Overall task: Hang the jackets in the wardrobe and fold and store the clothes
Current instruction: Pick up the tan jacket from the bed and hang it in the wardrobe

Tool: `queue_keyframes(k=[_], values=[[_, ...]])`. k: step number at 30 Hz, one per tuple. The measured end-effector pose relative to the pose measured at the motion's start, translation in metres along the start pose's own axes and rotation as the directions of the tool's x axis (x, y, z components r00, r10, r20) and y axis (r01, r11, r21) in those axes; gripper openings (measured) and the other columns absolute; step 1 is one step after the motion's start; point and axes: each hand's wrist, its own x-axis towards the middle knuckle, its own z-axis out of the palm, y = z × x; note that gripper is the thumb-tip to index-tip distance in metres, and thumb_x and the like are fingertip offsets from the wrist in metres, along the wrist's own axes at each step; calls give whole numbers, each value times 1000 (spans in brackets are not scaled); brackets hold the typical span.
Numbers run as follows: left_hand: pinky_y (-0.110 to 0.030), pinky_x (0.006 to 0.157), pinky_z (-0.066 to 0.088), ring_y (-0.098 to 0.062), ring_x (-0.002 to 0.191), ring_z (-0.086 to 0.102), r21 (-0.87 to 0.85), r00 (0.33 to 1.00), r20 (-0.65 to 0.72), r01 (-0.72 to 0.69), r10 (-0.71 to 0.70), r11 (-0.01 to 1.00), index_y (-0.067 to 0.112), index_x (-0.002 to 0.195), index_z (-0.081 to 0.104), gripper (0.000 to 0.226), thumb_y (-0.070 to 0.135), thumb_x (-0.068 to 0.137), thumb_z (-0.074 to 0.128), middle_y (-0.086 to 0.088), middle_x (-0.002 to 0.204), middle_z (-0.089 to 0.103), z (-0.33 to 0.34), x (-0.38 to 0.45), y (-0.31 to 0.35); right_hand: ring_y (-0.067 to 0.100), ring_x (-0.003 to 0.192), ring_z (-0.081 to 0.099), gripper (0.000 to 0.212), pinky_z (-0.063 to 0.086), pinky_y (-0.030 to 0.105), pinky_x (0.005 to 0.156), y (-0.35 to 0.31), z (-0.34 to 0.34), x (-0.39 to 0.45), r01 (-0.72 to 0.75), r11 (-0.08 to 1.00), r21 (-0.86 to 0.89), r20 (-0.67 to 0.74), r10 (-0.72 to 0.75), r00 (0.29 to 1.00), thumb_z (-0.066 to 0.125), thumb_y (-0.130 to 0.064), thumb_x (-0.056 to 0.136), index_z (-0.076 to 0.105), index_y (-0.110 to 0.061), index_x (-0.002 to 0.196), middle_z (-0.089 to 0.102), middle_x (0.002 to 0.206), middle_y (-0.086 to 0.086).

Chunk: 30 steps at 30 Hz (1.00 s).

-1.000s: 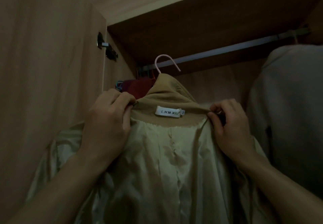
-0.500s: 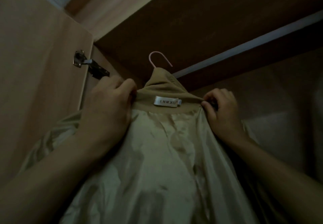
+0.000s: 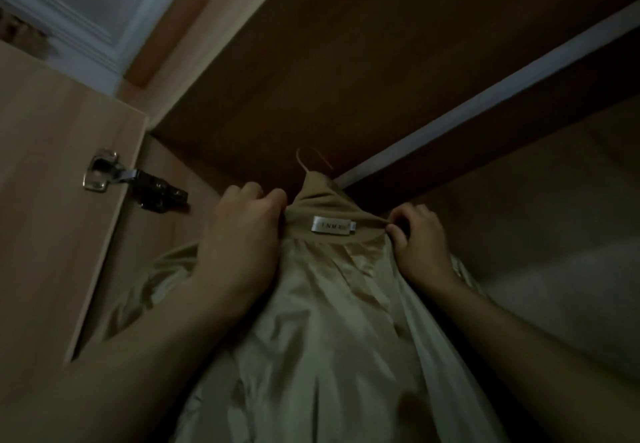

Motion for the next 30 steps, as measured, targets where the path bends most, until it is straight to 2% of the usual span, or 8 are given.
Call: queue_keyframes(k=[10,13,15,19,23,25,27,30], values=[[-32,64,32,-17,80,37,40,998,63,-24,22,999,20,95,56,10,20,97,47,-1,90,47,80,14,11,23,86,60,9,43,31,70,65,60,16,-187,982,33,165,180,970,56,-16,94,64,-17,97,64,98,5],[-32,59,29,-17,73,36,46,992,25,-122,121,991,13,84,61,7,11,84,68,-4,79,46,106,-3,4,25,86,58,8,39,32,67,82,81,-15,-158,987,33,126,153,980,58,-15,92,65,-13,87,62,91,5],[-31,60,28,-18,73,37,70,988,-13,-151,152,986,11,85,64,7,12,82,70,-7,80,50,116,-10,0,25,89,57,10,35,30,70,88,91,-29,-142,989,48,38,140,989,59,-16,92,67,-11,92,62,95,7],[-33,65,29,-25,76,42,198,979,-59,-181,196,963,5,94,66,12,12,84,69,-13,86,54,126,-23,-2,29,100,55,24,31,26,76,89,106,-42,-167,981,97,4,167,986,57,-20,95,67,-5,112,62,109,15],[-39,72,34,-28,88,44,315,987,26,-160,160,935,5,109,61,33,34,95,53,-14,99,52,124,-39,6,26,110,55,60,44,36,90,80,108,-66,-140,986,88,162,124,979,34,-55,92,57,-15,129,59,123,10],[-44,87,37,-32,105,46,369,987,128,-140,99,919,5,126,56,59,51,95,35,-17,116,53,120,-51,11,24,124,50,69,41,40,103,73,99,-72,-148,986,71,270,124,955,28,-65,92,47,-21,141,52,140,7],[-51,107,32,-38,130,42,353,976,203,-148,79,924,5,140,49,77,61,92,28,-22,141,48,112,-65,16,21,143,30,75,25,40,116,68,85,-76,-184,978,101,420,126,899,27,-72,93,26,-28,154,27,160,3],[-57,115,25,-38,145,30,245,931,296,-289,213,925,17,145,49,75,67,91,32,-19,156,36,101,-96,26,8,150,-6,93,2,43,122,70,65,-95,-91,995,36,543,57,838,19,-87,79,-3,-39,155,-7,165,-8]])
